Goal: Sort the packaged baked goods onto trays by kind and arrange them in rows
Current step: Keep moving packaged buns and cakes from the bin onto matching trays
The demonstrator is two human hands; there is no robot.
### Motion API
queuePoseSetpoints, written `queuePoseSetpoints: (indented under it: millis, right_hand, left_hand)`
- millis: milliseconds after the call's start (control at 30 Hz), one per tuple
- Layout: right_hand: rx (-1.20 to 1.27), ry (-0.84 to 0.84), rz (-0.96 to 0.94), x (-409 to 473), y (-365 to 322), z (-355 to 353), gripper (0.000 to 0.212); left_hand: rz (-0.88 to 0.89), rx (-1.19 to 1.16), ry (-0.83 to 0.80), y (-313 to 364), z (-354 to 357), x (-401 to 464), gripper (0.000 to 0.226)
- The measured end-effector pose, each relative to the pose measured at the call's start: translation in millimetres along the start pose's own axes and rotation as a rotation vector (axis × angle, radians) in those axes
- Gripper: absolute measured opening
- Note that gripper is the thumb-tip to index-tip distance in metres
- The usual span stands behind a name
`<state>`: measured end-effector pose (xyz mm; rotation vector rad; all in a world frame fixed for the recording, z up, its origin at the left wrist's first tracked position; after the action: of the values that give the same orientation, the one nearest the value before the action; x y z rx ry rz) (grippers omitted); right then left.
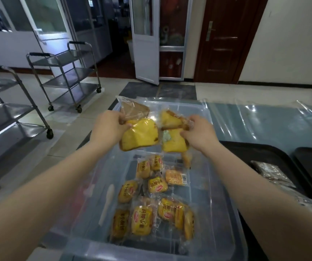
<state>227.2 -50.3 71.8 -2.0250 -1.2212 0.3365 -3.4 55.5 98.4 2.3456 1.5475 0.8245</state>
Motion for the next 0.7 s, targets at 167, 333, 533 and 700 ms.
queuePoseSetpoints:
  millis: [167,333,533,700]
  right_hand:
    - [0.316,0.113,-0.049,-24,-4,-42,0.029]
    - [0.534,0.183,-0.033,-51,13,-80,0.033]
    - [0.585,0.256,-0.019,-78,69,-139,0.035]
    - [0.648,0.262,0.039,-90,141,-193,0.029]
  left_hand:
    - [0.037,-0.181,0.113,33,-36,-25,0.027]
    - [0.05,-0.415,-0.014,86,-16,-53,0.023]
    - [0.128,-0.559,-0.207,174,34,-97,0.009]
    - [0.224,-0.488,-0.346,260,79,-117,0.01]
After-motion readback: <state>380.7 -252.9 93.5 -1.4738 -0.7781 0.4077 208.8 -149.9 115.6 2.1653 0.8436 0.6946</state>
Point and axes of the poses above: each hand's wrist, its own x-axis towards the middle knuckle, its own z-axis out of the palm, y = z × x, the point moved 6 cm from there along x, towards the middle knuckle, and after that the axes turned 2 degrees about y, right-handed, at the moved point
